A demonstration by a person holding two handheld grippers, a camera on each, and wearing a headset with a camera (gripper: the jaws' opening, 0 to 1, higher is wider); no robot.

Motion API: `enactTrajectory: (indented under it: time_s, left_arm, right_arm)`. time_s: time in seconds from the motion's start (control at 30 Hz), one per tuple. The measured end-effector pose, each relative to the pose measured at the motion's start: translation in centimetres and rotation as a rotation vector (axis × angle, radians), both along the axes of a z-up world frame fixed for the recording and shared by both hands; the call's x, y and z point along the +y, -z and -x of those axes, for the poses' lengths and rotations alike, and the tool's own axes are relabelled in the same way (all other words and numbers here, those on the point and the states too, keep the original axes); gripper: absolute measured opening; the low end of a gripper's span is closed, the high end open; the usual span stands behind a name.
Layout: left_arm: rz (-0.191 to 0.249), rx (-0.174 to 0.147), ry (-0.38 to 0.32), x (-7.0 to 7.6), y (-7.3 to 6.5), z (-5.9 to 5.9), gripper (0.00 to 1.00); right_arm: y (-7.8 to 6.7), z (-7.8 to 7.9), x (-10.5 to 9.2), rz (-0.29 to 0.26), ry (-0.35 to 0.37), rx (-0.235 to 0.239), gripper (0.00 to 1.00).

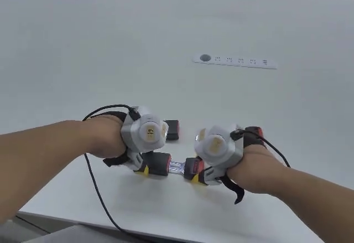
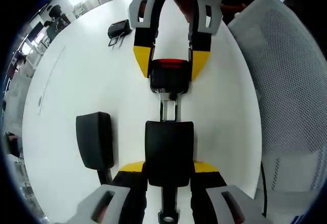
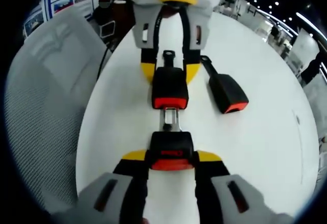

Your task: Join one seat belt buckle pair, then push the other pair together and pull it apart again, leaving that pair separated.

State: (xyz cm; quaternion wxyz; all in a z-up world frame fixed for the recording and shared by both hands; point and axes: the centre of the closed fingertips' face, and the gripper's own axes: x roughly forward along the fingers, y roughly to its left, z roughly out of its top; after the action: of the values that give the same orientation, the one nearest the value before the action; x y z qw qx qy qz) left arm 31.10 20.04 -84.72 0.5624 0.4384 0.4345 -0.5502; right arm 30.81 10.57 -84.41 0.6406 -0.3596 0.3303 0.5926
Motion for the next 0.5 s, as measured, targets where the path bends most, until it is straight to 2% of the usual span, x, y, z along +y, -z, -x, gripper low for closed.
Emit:
enactTrajectory:
  time_s: [0.5]
  left_arm:
    - [-0.021, 0.000, 0.004, -0.05, 0.06, 0.12, 0.33]
  right_arm:
    - [-0.07, 0.06, 0.99, -0.037, -0.003, -0.004, 0.34]
